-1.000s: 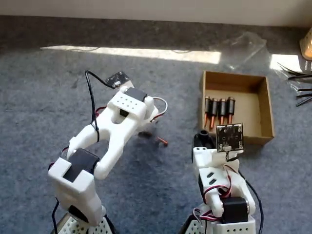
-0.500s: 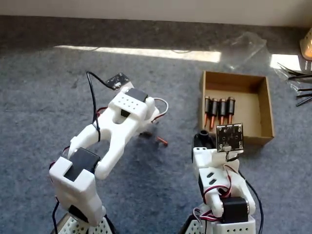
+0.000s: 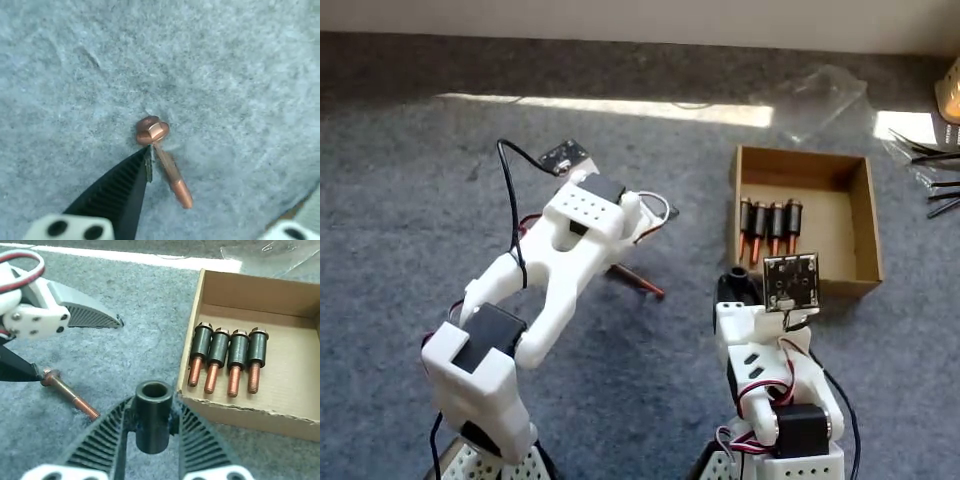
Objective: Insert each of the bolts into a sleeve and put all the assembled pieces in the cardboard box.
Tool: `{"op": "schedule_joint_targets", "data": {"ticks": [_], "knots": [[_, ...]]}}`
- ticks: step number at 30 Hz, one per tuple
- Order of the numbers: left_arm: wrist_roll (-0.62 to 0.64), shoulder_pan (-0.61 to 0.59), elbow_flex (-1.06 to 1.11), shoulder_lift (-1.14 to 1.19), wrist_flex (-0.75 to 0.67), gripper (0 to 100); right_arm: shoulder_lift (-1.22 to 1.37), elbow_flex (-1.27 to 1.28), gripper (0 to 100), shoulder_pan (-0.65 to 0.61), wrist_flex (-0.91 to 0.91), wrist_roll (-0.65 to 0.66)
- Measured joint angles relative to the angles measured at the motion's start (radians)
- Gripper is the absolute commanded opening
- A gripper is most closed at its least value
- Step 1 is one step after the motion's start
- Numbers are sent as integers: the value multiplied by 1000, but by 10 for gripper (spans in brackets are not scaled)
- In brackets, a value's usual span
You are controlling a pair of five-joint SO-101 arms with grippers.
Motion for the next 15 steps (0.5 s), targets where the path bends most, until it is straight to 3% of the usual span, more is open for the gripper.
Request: {"op": "schedule_joint_targets", "data": {"ticks": [7,15], "knots": [[0,69,0,0,61,513,0,0,4,0,0,0],[0,71,0,0,94,511,0,0,4,0,0,0]]}}
